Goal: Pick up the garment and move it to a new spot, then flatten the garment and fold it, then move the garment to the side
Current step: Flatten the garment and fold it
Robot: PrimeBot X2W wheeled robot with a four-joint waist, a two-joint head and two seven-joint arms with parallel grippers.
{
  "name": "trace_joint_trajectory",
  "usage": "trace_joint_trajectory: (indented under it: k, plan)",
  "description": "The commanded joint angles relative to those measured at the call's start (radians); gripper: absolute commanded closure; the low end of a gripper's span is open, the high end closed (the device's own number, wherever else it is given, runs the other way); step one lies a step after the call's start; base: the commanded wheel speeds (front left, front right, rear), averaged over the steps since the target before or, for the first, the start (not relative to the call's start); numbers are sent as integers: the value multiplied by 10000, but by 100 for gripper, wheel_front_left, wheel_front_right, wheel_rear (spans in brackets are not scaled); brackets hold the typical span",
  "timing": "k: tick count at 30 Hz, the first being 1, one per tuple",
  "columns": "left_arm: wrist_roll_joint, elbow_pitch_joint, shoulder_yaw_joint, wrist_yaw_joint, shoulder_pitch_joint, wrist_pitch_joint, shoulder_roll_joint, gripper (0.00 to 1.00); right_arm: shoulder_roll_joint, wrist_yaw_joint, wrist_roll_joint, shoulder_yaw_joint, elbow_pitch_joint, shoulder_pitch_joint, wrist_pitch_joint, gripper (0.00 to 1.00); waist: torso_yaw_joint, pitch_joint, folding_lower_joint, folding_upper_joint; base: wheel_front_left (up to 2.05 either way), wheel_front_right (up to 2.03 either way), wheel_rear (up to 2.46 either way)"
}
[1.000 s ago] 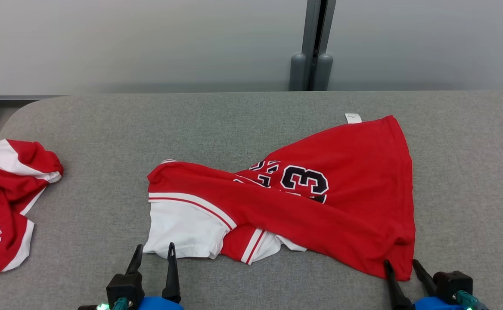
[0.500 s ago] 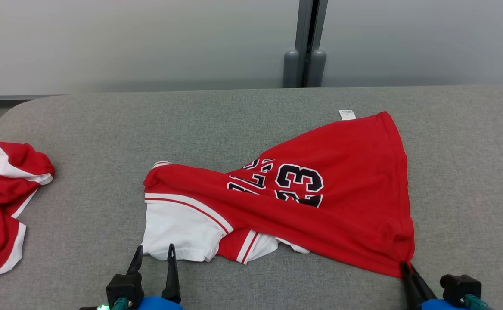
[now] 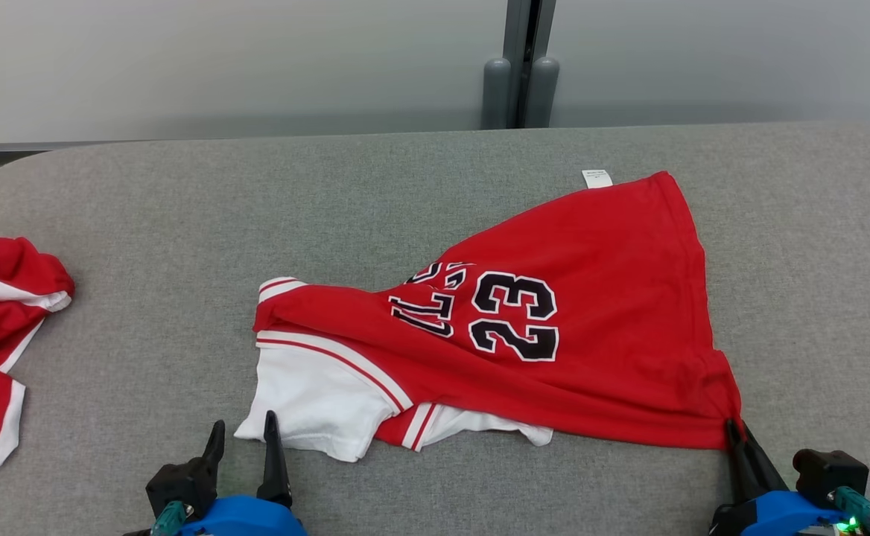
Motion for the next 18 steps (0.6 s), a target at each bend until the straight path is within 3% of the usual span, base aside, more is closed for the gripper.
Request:
trace_joint_trajectory:
  k: [1,5,9,10,13,18]
  plan:
    - [-104,109,14,-146,-137,-2,-3,0,-43,-17,-37,29,-73,-83,6,100,-11,34,-1,0,0,0,0]
    - [-247,618,-124,-726,-374,-2,-3,0,-27,-14,-24,114,-133,-142,4,100,-29,118,-1,0,0,0,0]
    - [-374,842,-43,-870,-570,-2,2,0,-22,-12,-13,120,-188,-200,4,100,-15,209,-1,0,0,0,0]
    - [-377,865,-56,-876,-622,-2,-1,5,-22,-12,-16,117,-195,-202,4,100,-15,229,-1,0,0,0,0]
    - [-384,913,-115,-908,-680,0,-3,100,-20,-12,-18,132,-231,-238,6,100,-22,266,-1,0,0,0,0]
    - [-230,479,-210,-1068,-483,-2,0,100,-33,-11,128,167,-654,-244,3,100,79,276,-1,0,0,0,0]
